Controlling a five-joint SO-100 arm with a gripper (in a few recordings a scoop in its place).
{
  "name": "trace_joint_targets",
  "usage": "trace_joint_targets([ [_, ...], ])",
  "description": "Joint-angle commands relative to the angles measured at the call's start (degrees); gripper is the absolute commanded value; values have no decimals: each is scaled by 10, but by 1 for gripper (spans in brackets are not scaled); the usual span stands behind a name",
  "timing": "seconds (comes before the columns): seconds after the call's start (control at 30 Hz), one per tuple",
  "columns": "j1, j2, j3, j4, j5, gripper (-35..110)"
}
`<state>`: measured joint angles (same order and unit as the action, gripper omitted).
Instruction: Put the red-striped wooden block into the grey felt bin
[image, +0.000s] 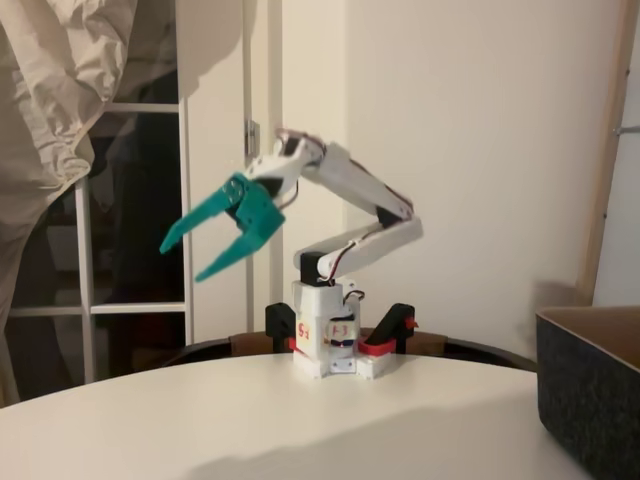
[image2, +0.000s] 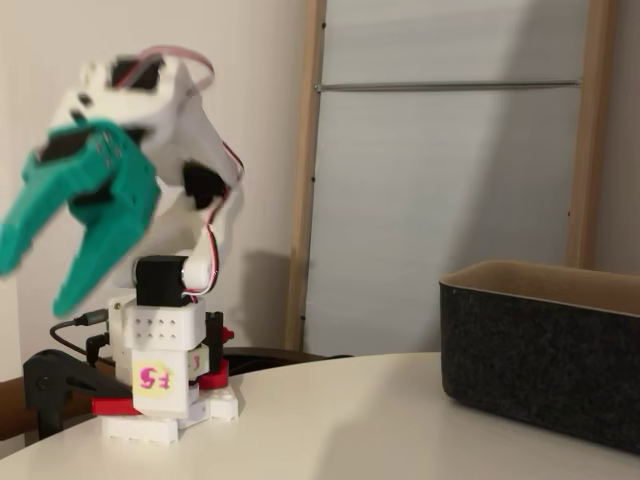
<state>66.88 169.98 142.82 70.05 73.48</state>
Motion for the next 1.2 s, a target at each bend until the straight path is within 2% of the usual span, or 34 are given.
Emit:
trace_joint_targets([
  [0.0, 18, 77, 85, -32, 24, 18],
  [0.47, -12, 232, 295, -86, 31, 19],
  [1.17, -40, 236, 374, -135, 43, 21],
])
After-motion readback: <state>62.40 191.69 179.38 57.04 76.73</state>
